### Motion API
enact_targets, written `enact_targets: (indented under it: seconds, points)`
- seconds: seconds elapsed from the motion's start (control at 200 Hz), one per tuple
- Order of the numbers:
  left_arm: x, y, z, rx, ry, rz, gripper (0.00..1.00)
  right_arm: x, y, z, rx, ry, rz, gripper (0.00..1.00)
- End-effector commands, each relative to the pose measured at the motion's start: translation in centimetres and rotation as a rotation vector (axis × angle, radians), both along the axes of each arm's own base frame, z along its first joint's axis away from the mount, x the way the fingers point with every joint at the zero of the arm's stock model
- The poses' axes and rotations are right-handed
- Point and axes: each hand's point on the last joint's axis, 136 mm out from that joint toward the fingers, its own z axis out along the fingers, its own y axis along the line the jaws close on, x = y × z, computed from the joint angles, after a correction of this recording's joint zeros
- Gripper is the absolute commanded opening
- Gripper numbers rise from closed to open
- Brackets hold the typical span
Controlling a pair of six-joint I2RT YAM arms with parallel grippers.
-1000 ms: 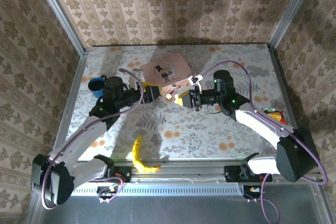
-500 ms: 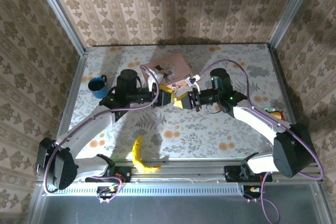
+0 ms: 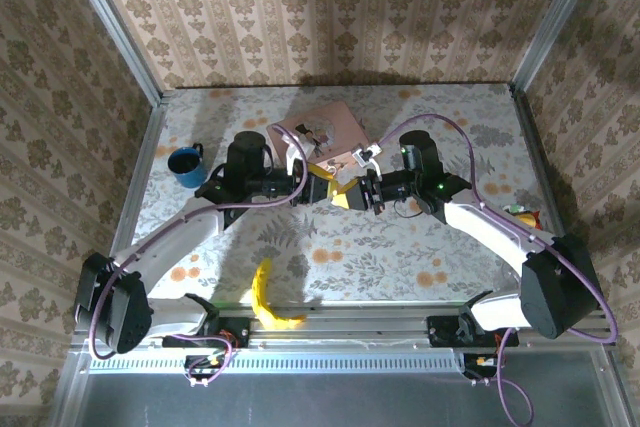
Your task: Unlock the padlock with the key
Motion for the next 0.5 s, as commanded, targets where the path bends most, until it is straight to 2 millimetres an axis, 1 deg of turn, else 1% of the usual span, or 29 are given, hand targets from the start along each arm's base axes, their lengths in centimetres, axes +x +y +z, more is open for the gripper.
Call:
enact_targets:
  seconds: [0.0,0.155,0.28,0.495]
  points:
    - [-0.63,0.36,1.22,-0.053,-0.015,-0.028,0.41,-0.20,0.06,0.94,0.016,-0.015,0.025,0.00]
    - [-0.60,0.42,0.72,-0.049,0.008,-0.035,0.37,-0.23,0.07,1.18,0.020,-0.015,0.027,0.00]
    - [-0.88,0.27,0.39,-0.053,0.025,-0.060,0.37,-0.20,0.07,1.17,0.019,-0.013,0.025,0.00]
    - [-1.16,0.10,0.47,-0.066,0.030,-0.083,0.34,-0.08,0.11,1.07,0.016,-0.011,0.020,0.00]
